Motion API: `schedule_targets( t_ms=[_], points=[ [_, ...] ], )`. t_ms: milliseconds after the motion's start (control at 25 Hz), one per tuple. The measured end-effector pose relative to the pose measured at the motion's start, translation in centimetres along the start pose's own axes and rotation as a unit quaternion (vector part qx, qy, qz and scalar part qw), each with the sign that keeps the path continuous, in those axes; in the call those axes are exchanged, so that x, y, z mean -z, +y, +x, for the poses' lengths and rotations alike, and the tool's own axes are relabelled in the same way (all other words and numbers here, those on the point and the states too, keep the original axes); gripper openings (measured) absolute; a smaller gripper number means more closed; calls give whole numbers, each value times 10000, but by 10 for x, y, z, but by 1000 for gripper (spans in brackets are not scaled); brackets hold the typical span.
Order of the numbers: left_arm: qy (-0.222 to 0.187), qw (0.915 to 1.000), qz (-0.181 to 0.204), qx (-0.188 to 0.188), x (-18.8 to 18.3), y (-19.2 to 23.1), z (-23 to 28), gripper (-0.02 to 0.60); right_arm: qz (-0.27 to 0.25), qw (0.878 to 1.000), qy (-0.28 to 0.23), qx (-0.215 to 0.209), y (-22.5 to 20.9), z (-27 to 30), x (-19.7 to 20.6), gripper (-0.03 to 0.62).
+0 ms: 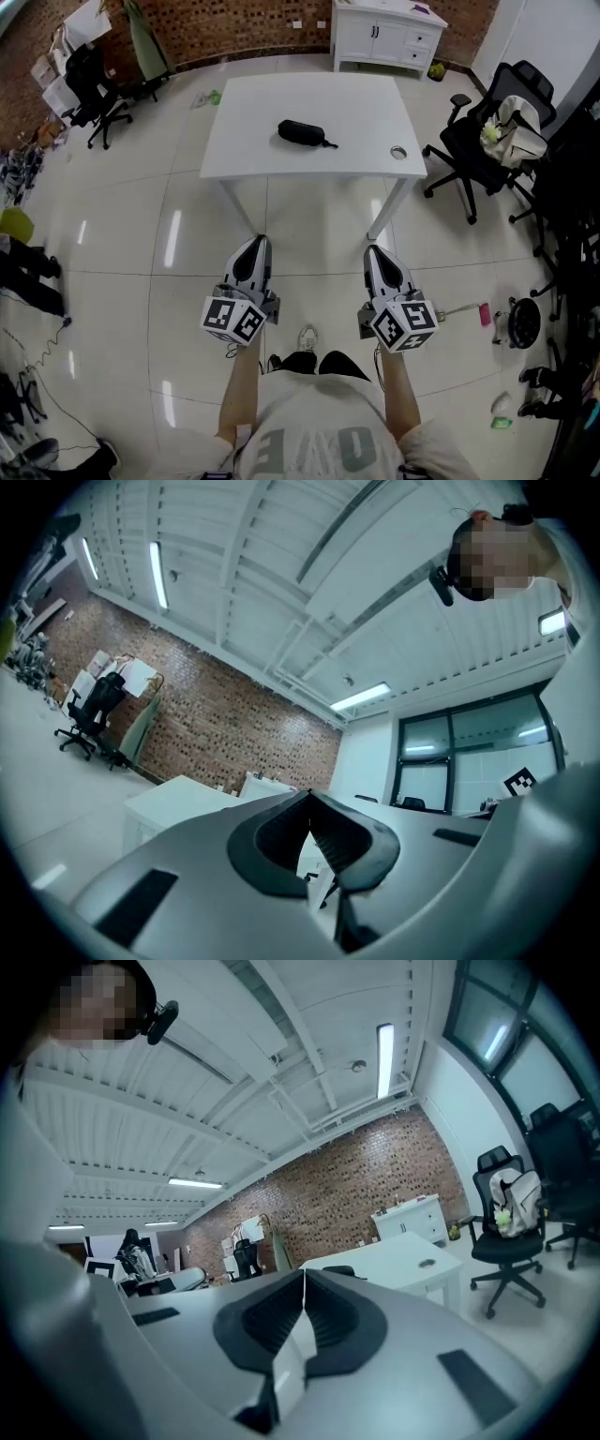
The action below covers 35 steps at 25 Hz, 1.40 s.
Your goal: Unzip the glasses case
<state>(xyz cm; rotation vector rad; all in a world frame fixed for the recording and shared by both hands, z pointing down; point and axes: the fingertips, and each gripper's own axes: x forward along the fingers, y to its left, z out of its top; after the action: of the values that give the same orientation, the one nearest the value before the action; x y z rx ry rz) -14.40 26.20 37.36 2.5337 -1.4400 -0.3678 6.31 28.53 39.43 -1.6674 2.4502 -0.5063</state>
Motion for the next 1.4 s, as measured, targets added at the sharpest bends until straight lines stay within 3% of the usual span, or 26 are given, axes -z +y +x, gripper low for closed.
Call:
schedule_targets(
  t_ms=[200,360,600,920,1400],
  points=[
    [-88,9999,-36,-59,5,-67,-103,6,-14,9999,86,-92,37,-110,32,2],
    [103,9992,285,-273,15,-131,-189,6,9,9998,120,-126,69,-202,51,2],
    [237,9986,356,-314,16,-195,-267,6,-101,9997,189,-87,106,-299,61,2],
    [427,9985,213,-252,27,-217,-299,6,-146,9997,184,-69,134,-341,68,0],
    [445,9985,205,-239,19,-196,-324,6,-335,9992,199,-69,170,-338,76,1]
  ],
)
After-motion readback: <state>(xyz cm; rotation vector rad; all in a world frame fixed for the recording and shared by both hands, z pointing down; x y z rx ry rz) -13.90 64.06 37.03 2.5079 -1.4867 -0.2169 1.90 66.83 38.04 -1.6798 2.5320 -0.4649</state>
